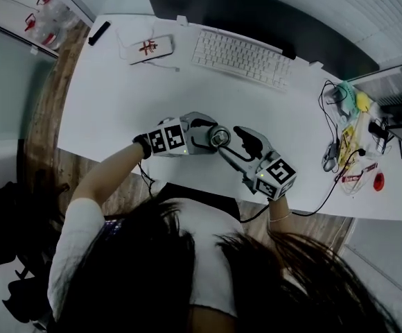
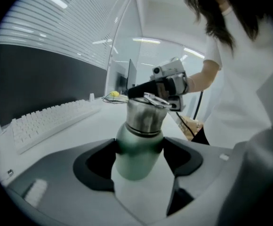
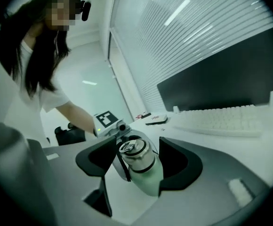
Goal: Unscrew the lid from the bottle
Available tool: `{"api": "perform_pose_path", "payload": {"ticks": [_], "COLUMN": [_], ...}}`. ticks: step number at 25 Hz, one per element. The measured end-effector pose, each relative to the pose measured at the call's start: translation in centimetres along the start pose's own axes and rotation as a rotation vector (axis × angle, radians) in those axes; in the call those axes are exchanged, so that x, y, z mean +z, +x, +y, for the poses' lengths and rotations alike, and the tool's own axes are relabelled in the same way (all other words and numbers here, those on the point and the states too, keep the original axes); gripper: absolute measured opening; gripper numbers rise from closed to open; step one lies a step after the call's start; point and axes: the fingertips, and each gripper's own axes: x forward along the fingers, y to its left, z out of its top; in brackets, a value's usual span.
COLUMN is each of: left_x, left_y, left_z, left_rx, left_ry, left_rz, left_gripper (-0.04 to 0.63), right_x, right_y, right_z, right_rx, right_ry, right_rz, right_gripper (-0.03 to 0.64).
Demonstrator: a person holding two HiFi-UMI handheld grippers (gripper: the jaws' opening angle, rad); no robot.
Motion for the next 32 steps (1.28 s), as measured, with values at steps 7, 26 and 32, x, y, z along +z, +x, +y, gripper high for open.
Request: {"api": "perform_pose_path", "payload": {"ticks": [7, 26, 32], "left_x": [-0.1, -0.3, -0.4], "left_y": [0.0, -0.3, -0.3], "left_z": [-0.1, -0.2, -0.5], "left_rx": [0.195, 0.252, 0.113], "left_ry": [-0.103, -0.14, -0.077], "left_rz": [-0.035, -0.079, -0.036], "left_gripper": [0.371, 0.373, 0.373], "right_x": [-1.3, -1.8, -1.9], "right_y": [0.0, 1.9, 2.0], "right_z": [0.6, 0.9, 1.4], "right_rx": [-0.225, -0.114, 0.108], "right_ry": [0.041, -0.133, -0.203], "right_rz": [-0.096, -0.01, 0.073], "right_gripper": [0.259, 0.257, 0.257]}}
